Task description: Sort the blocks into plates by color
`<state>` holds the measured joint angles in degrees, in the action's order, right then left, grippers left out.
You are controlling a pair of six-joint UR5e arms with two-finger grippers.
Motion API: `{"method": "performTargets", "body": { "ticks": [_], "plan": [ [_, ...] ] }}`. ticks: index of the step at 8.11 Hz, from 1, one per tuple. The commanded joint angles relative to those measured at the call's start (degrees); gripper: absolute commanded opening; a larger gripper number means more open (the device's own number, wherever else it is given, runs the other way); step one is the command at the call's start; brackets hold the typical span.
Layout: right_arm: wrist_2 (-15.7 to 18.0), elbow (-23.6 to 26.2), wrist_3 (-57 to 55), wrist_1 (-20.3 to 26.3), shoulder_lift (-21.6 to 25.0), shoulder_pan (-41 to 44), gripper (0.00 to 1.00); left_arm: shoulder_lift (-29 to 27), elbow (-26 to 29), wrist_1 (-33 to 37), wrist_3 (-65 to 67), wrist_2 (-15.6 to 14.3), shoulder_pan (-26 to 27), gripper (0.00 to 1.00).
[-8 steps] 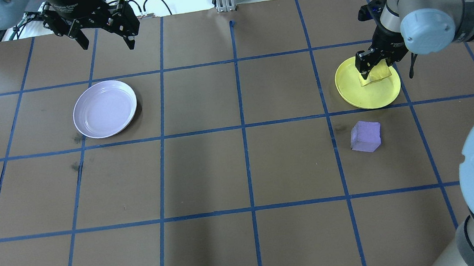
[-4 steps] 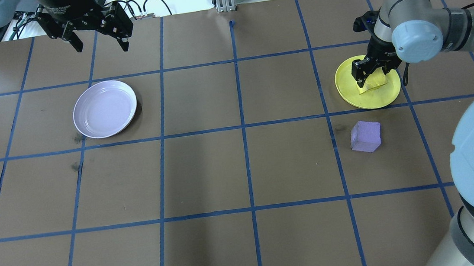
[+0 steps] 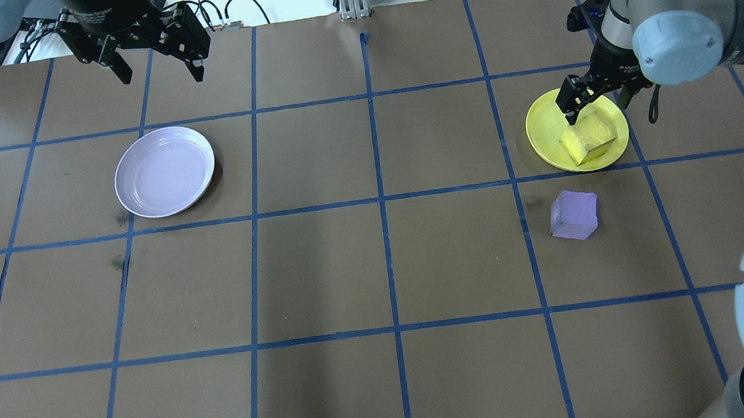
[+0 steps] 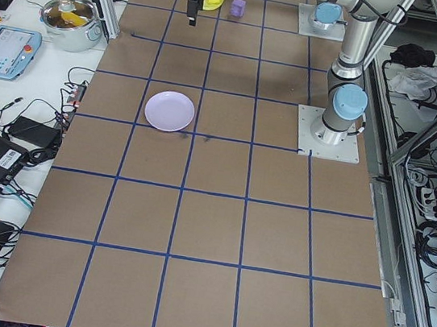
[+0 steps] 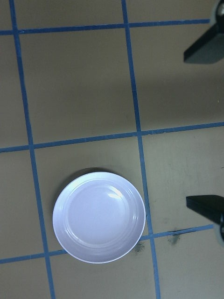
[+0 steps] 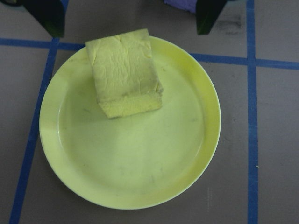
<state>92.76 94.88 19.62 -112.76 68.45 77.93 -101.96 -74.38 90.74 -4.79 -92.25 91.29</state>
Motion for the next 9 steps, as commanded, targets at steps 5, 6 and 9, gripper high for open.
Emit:
{"method": "performTargets", "body": {
  "ticks": [5, 6, 9],
  "plan": [
    [-3.2, 10.6, -15.8, 12.9, 2.6, 0.4, 1.0, 0.2, 0.2, 0.6, -1.2, -0.5, 0.0, 1.0],
    [-3.2, 10.8, -15.8, 13.1, 2.0, 0.4, 1.0, 0.2, 0.1, 0.6, -1.2, -0.7, 0.0, 1.0],
    [-3.1, 12.1, -15.5, 12.4, 1.6, 0.4, 0.99, 0.1, 0.0, 0.5, -1.2, -0.2, 0.0, 1.0]
  ]
}}
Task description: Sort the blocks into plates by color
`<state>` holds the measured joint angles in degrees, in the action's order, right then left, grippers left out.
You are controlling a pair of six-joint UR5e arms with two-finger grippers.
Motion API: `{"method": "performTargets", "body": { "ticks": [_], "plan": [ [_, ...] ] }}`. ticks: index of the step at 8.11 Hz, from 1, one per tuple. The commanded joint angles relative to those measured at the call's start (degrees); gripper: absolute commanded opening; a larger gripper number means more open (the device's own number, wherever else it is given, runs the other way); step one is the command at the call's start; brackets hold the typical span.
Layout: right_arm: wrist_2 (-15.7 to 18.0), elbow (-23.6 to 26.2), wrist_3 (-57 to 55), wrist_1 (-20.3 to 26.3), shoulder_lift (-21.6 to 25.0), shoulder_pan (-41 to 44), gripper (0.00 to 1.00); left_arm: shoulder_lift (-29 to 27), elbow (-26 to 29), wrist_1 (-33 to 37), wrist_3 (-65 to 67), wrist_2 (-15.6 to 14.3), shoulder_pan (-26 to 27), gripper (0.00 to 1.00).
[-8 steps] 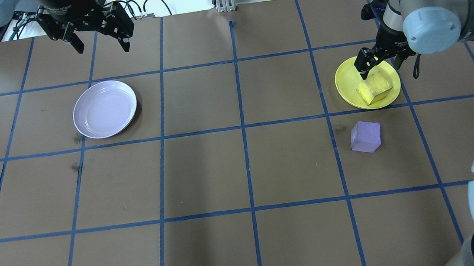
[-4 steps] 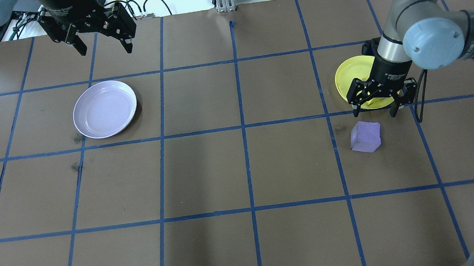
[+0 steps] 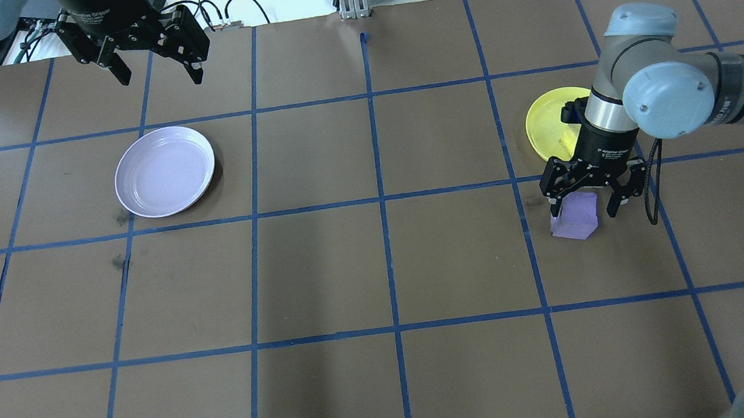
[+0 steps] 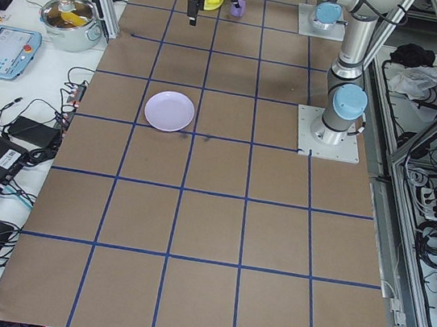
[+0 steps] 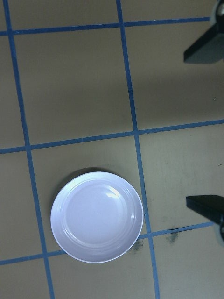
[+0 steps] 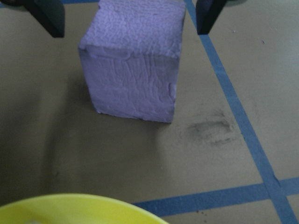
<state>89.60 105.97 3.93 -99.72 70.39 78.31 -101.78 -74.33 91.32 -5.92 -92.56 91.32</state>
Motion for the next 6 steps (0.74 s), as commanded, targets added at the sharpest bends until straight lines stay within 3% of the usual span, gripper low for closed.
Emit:
{"method": "performTargets", "body": {
  "ticks": [1, 2, 3, 4, 6],
  "plan": [
    [0.0, 1.0, 0.2, -2.4, -0.6, 0.0, 0.75, 0.0, 0.0, 0.0, 0.1, 0.2, 0.0, 1.0],
    [0.0, 0.9, 0.1, -2.9, -1.2, 0.0, 0.45, 0.1, 0.1, 0.0, 0.4, 0.2, 0.0, 1.0],
    [0.0, 0.9, -0.1, -2.9, -1.5, 0.0, 0.0, 0.2, 0.1, 0.0, 0.9, 1.0, 0.0, 1.0],
    [-0.4, 0.1, -0.3, -2.9, -1.3, 0.0, 0.0, 0.3, 0.1, 0.0, 1.0, 2.3, 0.0, 1.0],
    [-4.9, -3.2, -0.7, -1.9, -0.3, 0.5, 0.0, 0.5, -0.1, 0.2, 0.6, 2.1, -0.2, 1.0]
  ]
}}
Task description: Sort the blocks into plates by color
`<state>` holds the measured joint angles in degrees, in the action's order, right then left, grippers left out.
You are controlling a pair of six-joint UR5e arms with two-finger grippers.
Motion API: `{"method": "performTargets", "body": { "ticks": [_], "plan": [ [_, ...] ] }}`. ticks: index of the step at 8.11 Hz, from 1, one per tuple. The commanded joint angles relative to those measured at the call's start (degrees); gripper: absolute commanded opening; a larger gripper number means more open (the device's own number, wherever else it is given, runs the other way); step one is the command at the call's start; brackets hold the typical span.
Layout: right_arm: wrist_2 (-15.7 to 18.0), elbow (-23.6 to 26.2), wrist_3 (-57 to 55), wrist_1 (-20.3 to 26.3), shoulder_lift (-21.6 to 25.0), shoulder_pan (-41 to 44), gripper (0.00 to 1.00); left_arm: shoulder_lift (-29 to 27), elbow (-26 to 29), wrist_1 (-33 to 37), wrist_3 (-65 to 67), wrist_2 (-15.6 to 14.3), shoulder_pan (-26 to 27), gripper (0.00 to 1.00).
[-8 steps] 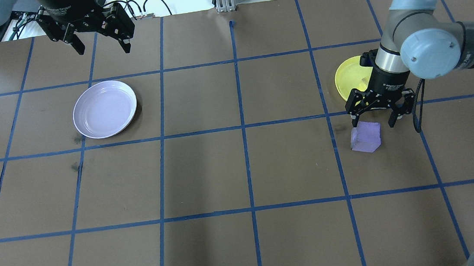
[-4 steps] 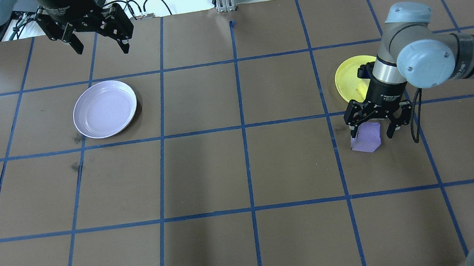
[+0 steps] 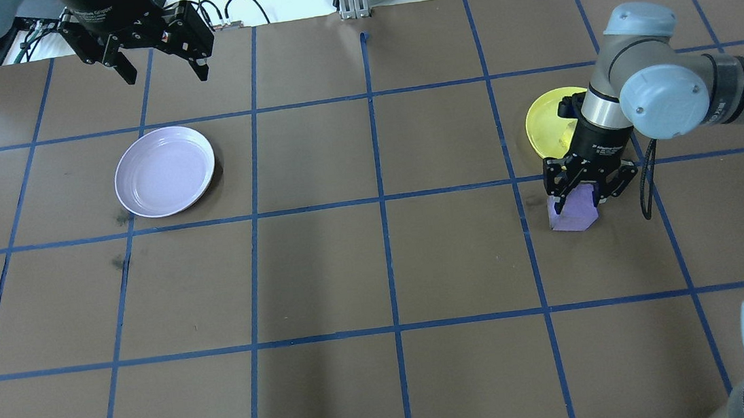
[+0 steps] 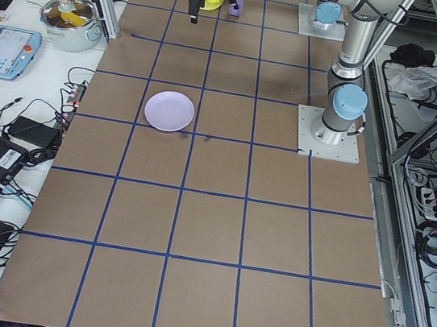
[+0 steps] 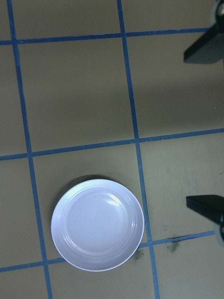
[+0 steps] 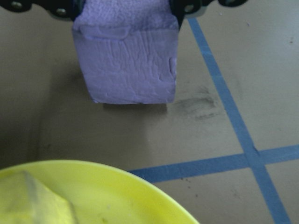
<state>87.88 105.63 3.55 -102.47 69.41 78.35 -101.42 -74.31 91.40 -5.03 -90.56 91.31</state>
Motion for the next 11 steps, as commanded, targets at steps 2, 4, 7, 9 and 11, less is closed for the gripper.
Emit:
{"method": "performTargets", "body": {
  "ticks": [2, 4, 7, 9, 11],
  "plan": [
    [-3.7, -6.9, -3.9, 2.3, 3.4, 5.9, 0.0, 0.2, -0.2, 0.7, -0.7, -0.1, -0.3, 1.0],
    [-7.3, -9.6, -13.1, 2.1, 3.7, 13.9, 0.0, 0.2, -0.2, 2.5, -0.4, -0.3, -0.3, 1.0],
    [-11.7, -14.7, -27.6, 0.1, 0.5, 25.8, 0.0, 0.4, -1.3, 2.7, -0.4, -0.5, -0.4, 1.0],
    [-13.9, -15.9, -35.4, -7.4, -4.9, 31.4, 0.0, 1.5, -2.2, 3.2, -0.9, -0.5, -1.4, 1.0],
    [-13.9, -15.9, -37.2, -10.7, -8.5, 36.1, 0.0, 1.6, -2.2, 3.4, -2.6, -0.2, -4.4, 1.0]
  ]
}}
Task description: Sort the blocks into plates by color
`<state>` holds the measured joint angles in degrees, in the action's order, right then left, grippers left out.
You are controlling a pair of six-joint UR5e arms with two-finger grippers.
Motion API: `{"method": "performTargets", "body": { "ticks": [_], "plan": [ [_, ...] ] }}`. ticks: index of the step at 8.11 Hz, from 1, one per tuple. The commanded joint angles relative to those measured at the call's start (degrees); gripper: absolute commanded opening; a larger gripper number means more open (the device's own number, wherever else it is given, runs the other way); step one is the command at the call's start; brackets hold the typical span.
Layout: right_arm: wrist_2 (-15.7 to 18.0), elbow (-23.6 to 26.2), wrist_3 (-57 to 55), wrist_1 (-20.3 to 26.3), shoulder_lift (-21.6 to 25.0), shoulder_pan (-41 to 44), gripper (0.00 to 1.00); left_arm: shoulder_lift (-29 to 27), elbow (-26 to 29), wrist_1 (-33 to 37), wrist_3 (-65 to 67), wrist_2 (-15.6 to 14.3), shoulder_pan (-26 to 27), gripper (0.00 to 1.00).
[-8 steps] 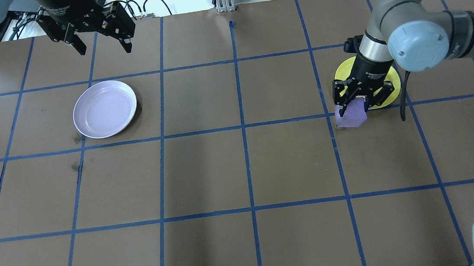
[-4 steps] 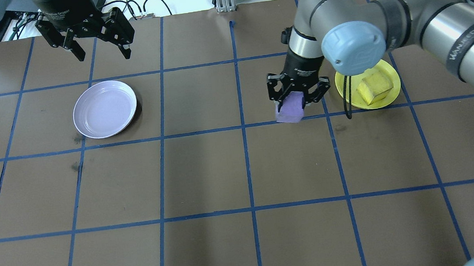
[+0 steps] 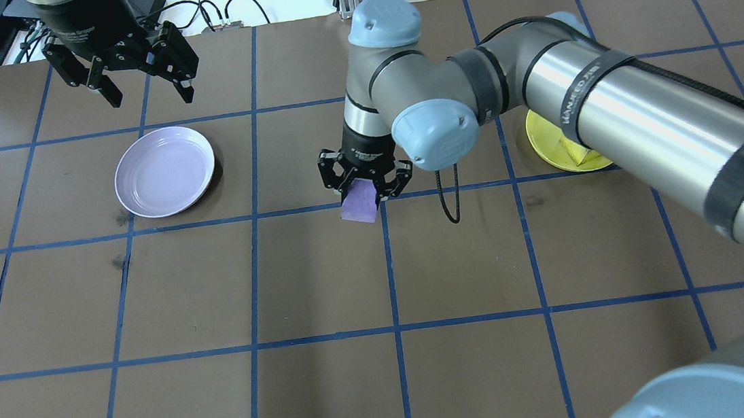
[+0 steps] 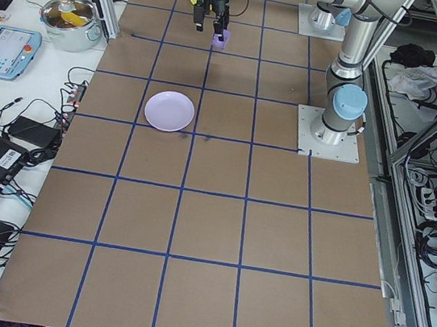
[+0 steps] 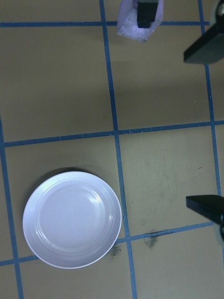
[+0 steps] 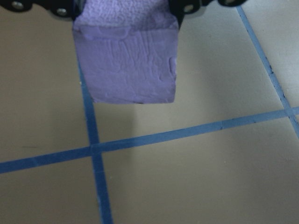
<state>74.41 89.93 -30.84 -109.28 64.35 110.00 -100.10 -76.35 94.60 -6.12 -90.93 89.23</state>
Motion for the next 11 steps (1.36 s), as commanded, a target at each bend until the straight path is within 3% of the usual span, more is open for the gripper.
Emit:
{"method": "performTargets", "body": {
  "ticks": [1, 2, 4, 7, 9, 11],
  "plan": [
    [-0.4, -0.3, -7.0, -5.9, -4.6, 5.7, 0.0, 0.3, -0.1, 0.3, -1.8, 0.1, -2.5, 1.0],
    [-0.4, -0.2, -7.6, -6.6, -4.6, 6.4, 0.0, 0.3, -0.2, 0.5, -1.8, 0.0, -2.5, 1.0],
    [0.6, -0.2, -7.7, -7.4, -4.5, 6.5, 0.99, 0.3, -0.6, 0.7, -0.7, 0.0, -2.2, 1.0],
    [1.5, -0.3, -7.7, -7.3, -3.0, 5.4, 1.0, 0.6, -1.1, 1.0, -1.0, 0.7, -2.0, 1.0],
    [3.4, -0.7, -5.1, -6.0, 0.4, 1.2, 1.0, 0.4, -1.5, 3.6, -1.4, -0.1, -2.0, 1.0],
    [4.2, -0.6, 6.6, -1.4, 4.2, -6.1, 1.0, -0.9, -1.4, 3.3, 2.2, 0.1, -1.6, 1.0]
  ]
}}
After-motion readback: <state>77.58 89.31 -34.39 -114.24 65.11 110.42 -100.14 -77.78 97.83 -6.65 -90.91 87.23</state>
